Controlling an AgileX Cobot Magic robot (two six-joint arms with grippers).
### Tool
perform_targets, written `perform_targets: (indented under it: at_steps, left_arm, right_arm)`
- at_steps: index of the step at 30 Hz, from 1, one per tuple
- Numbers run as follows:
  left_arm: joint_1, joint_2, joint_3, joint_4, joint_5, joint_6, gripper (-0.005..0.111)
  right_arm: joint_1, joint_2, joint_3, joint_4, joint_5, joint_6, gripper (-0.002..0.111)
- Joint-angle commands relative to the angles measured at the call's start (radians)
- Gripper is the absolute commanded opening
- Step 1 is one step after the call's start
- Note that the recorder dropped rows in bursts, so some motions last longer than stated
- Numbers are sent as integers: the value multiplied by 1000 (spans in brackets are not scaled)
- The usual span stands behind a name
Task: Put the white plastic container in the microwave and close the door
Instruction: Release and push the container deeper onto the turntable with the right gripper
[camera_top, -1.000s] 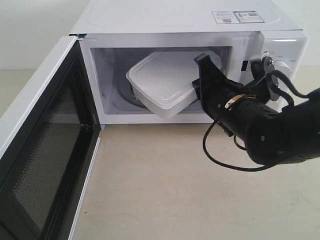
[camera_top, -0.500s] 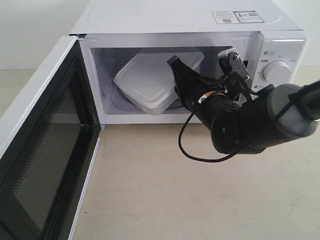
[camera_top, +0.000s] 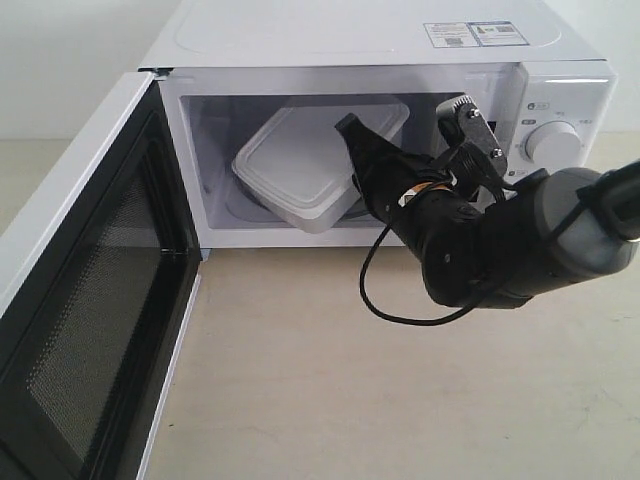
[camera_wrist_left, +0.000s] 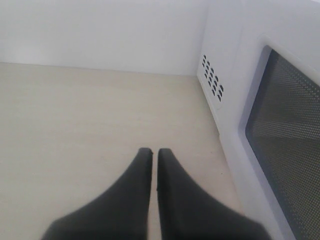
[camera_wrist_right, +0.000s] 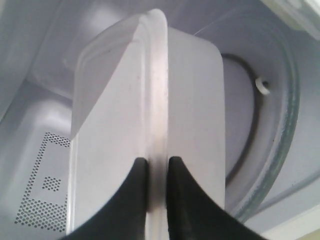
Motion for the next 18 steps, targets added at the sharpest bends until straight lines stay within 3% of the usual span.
perform_targets:
  at_steps: [1,3,4,6,15,18]
  left_arm:
    - [-10,-3,4,-8,-4,-8,4]
    - [-10,-3,4,-8,-4,-8,4]
    - [-10,-3,4,-8,-4,-8,4]
    - [-10,-3,4,-8,-4,-8,4]
    - [-10,-3,4,-8,-4,-8,4]
    - [-10,-3,4,-8,-4,-8,4]
  right_arm:
    - [0,-4,-5,3,-15,-12,4]
    - [0,-4,-5,4,-15,-12,18]
    - [0,-4,-5,15,-15,-12,32]
    - [0,-4,-5,28,-15,-12,50]
    - [0,-77,24,16,-19,-33,50]
    - [0,-144,70,13,56,-91,50]
